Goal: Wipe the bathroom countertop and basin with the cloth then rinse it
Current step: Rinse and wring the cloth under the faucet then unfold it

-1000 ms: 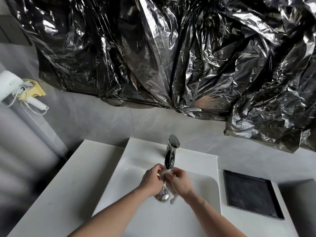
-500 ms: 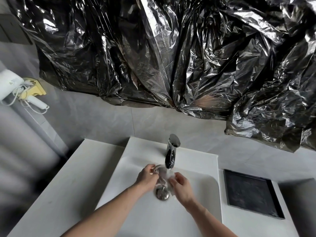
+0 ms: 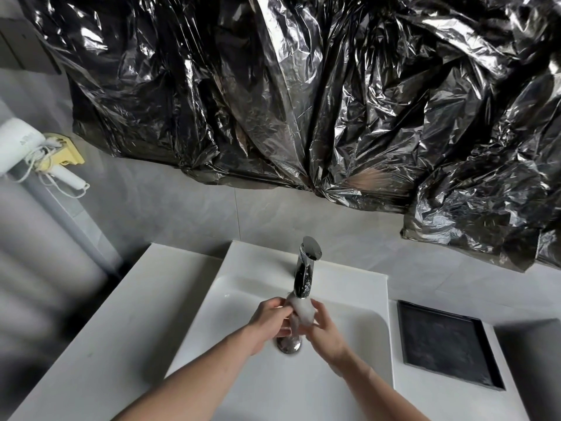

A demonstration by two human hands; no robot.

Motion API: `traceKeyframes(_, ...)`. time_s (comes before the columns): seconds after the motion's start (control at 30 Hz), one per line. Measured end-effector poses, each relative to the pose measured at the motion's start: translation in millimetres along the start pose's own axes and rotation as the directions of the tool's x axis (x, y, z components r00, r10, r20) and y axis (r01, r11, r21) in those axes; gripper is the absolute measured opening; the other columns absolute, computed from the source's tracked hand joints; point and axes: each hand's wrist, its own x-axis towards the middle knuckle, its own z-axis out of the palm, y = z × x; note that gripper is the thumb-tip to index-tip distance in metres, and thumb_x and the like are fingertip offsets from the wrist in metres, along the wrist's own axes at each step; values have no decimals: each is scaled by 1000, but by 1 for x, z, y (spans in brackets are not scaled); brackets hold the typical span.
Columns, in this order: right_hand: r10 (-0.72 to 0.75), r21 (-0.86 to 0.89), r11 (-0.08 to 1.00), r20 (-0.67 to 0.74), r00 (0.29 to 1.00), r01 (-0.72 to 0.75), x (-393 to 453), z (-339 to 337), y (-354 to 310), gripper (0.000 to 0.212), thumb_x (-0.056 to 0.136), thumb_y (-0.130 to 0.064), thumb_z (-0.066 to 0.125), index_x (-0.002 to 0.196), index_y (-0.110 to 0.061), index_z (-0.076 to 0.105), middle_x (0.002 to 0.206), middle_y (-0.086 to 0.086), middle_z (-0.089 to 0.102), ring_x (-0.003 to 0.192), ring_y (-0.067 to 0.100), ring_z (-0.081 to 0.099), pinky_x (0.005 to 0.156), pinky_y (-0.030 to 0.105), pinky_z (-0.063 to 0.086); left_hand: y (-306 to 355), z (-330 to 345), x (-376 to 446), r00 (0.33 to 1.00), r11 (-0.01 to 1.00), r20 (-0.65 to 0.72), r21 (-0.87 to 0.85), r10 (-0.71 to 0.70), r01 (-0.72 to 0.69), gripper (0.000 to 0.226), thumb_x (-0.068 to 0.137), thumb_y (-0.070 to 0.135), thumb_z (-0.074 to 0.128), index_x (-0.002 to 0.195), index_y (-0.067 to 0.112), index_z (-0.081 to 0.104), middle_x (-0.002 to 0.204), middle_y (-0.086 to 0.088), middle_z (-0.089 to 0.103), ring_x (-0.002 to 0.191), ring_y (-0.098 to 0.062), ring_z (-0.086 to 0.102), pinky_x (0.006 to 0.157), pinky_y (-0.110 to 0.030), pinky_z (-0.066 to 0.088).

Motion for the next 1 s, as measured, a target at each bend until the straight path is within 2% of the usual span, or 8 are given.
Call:
traceKeyframes(0.13, -31, -68, 997, 111, 993, 39, 2, 6, -3, 40, 80, 18, 61, 116, 9, 44, 89, 18, 63, 79, 27, 69, 65, 27, 57, -5, -3, 1, 999, 970, -10, 240, 42, -38, 59, 80, 70, 65, 78, 12, 69, 74, -2, 70, 74, -20, 71, 75, -32, 60)
traceKeyframes(0.23, 8, -187, 982, 38, 999, -1, 7, 6, -4, 27, 79, 4, 70, 101, -5, 57, 74, 6, 63, 55, 12, 58, 50, 23, 45, -3, -10, 2, 979, 894, -91, 429, 181, -126, 53, 85, 65, 62, 58, 19, 59, 56, 5, 50, 60, -19, 50, 67, -29, 46)
traceKeyframes(0.37, 121, -201, 974, 58, 991, -107, 14, 4, -9, 17, 81, 0, 68, 82, -15, 61, 54, -4, 50, 42, 12, 38, 44, 23, 28, -4, -25, -7, 927, 724, -90, 653, 365, -222, 20, 89, 38, 60, 108, 33, 63, 119, 13, 60, 93, -6, 64, 90, -30, 51)
traceKeyframes(0.53, 266, -271, 939, 173, 948, -214, 18, 7, -24, 17, 77, -13, 72, 93, -19, 71, 82, 2, 70, 78, 22, 70, 77, 34, 58, 2, -28, -20, 846, 383, 329, 781, 419, -493, 67, 87, 13, 50, 142, 48, 34, 146, 29, 35, 117, -4, 53, 96, -27, 47)
traceKeyframes(0.63, 237, -380, 911, 166, 957, -159, 19, 8, -28, 12, 81, -11, 69, 92, -13, 73, 77, 4, 71, 65, 16, 69, 63, 30, 61, 11, -25, -17, 840, 325, 325, 813, 435, -484, 61, 89, 16, 46, 142, 45, 40, 142, 23, 45, 118, -11, 55, 97, -28, 47)
traceKeyframes(0.77, 123, -577, 817, 143, 982, -18, 18, 3, -29, 14, 77, -7, 65, 75, -20, 58, 52, -13, 51, 44, 6, 45, 47, 23, 38, 21, -26, -11, 853, 138, 383, 881, 354, -452, 44, 95, 23, 45, 138, 34, 44, 132, 8, 49, 112, -25, 58, 89, -36, 44)
traceKeyframes(0.9, 30, -818, 562, 168, 985, 122, 23, 1, -25, 16, 86, -17, 52, 74, -26, 47, 73, -6, 60, 74, 20, 57, 59, 24, 40, 31, -21, -4, 872, 25, 376, 915, 314, -404, 27, 93, 12, 52, 112, 30, 57, 118, 1, 59, 104, -30, 61, 82, -35, 43)
traceKeyframes(1.0, -46, -902, 392, 177, 983, 181, 26, -1, -17, 27, 86, -26, 37, 107, -22, 54, 108, 10, 72, 97, 38, 65, 75, 37, 48, 36, -22, 5, 920, 118, 290, 937, 264, -329, 31, 80, 6, 51, 97, 29, 64, 106, 3, 67, 100, -28, 64, 82, -35, 50)
